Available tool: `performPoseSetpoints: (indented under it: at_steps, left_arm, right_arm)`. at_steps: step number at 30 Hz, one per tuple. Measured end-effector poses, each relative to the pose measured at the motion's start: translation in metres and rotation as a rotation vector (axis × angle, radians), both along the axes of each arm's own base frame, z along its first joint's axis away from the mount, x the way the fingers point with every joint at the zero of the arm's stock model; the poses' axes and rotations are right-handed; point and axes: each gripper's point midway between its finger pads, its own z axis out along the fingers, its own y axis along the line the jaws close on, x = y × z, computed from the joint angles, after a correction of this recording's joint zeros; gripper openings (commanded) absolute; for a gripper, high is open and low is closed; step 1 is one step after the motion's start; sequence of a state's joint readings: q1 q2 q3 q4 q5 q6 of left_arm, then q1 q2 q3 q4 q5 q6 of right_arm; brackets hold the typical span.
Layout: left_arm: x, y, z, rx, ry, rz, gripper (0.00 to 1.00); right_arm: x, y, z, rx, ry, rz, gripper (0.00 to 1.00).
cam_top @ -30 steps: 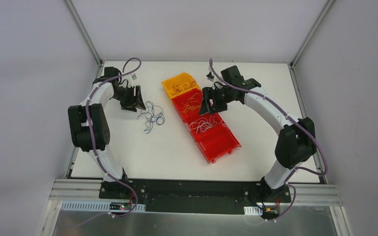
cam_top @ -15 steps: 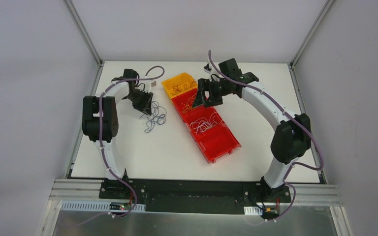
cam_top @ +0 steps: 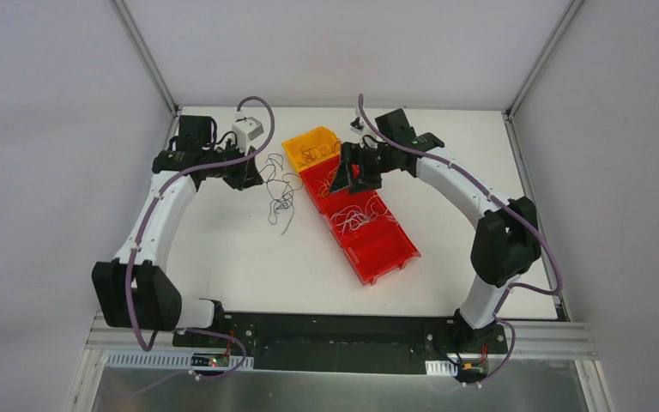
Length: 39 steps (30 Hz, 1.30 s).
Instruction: Untangle the cables
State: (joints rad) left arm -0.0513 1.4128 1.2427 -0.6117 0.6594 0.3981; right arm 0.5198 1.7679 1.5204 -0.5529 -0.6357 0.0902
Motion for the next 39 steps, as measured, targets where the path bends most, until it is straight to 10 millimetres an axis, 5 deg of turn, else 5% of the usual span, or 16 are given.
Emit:
performPoseSetpoints:
  at_steps: [2,6,20,28,39]
  left_arm:
    - [-0.012,-0.008,0.03,-0.052,-0.065,-0.02,0.0]
    - [-0.029,-0.02,0.057,-0.151,-0.058,-0.028,0.0]
    - [-0.05,-0.047,0.167,-0.393,-0.112,-0.048,0.0]
    - [-0.059,-0.055,0.192,-0.469,-0.098,-0.071,0.0]
    - [-0.076,-0.066,0.211,-0.554,-0.063,-0.152,0.0]
  right_arm:
    - [-0.002,0.005,0.002,0.01,-0.003,0.012,0.78]
    - [-0.008,0.014,0.002,0.031,-0.012,0.033,0.83]
    - [-0.009,0.052,0.008,0.153,-0.059,0.049,0.84]
    - [-0.01,0.073,0.002,0.195,-0.078,0.046,0.83]
    - [0.001,0.093,0.028,0.319,-0.169,0.047,0.84]
